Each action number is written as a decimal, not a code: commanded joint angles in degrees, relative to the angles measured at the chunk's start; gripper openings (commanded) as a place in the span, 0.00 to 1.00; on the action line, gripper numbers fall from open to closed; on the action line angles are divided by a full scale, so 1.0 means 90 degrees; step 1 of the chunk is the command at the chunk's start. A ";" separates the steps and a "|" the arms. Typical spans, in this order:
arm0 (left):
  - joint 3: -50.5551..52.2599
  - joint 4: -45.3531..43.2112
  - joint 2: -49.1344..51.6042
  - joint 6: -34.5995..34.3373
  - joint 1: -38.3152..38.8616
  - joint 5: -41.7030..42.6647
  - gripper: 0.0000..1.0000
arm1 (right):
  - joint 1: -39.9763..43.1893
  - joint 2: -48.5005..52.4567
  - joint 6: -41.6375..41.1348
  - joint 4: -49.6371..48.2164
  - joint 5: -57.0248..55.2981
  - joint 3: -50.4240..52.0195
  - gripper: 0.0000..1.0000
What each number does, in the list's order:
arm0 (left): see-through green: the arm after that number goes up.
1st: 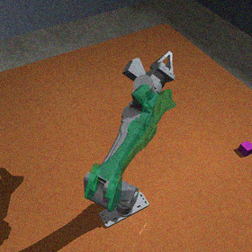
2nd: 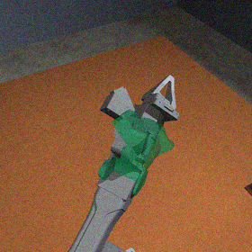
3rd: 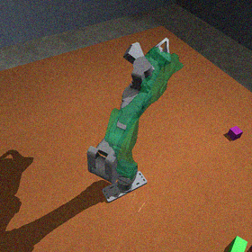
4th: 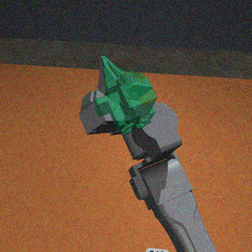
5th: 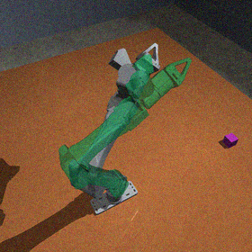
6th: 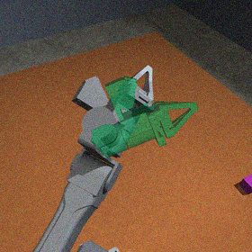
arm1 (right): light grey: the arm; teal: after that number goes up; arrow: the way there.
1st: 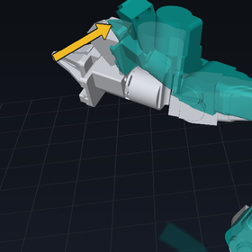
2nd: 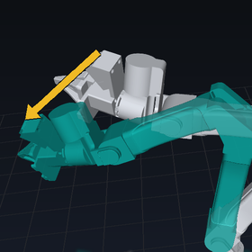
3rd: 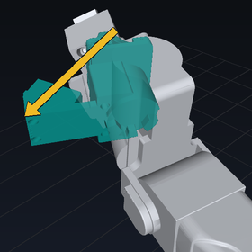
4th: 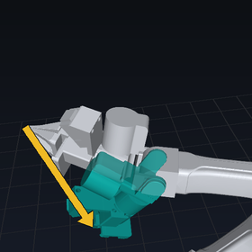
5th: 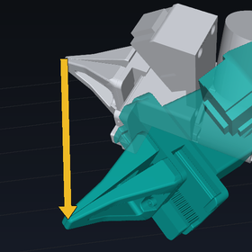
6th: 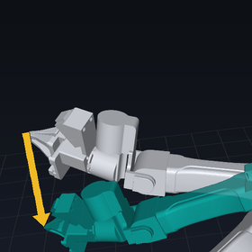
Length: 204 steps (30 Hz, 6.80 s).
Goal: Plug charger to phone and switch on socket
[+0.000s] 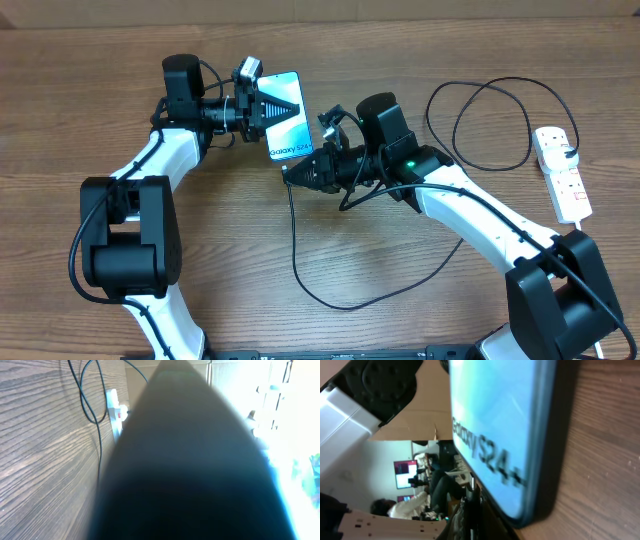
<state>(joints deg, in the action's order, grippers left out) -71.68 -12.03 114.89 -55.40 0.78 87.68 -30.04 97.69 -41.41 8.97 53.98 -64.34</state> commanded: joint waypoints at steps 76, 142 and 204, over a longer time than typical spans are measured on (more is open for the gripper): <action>-0.0051 -0.0051 -0.0029 -0.0015 -0.0012 0.0143 0.04 | 0.0308 0.0005 0.0272 0.0202 0.0202 0.0032 0.04; -0.0051 -0.0051 -0.0029 -0.0034 -0.0012 0.0214 0.04 | 0.0228 0.0005 -0.0068 -0.0112 -0.0158 0.0029 0.04; -0.0051 -0.0051 -0.0029 -0.0034 -0.0012 0.0192 0.04 | 0.0508 0.0005 -0.0058 -0.0044 0.0350 0.0029 0.04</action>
<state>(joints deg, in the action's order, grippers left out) -71.68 -12.23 114.89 -55.57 0.51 87.02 -26.24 97.69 -41.98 8.71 55.70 -64.25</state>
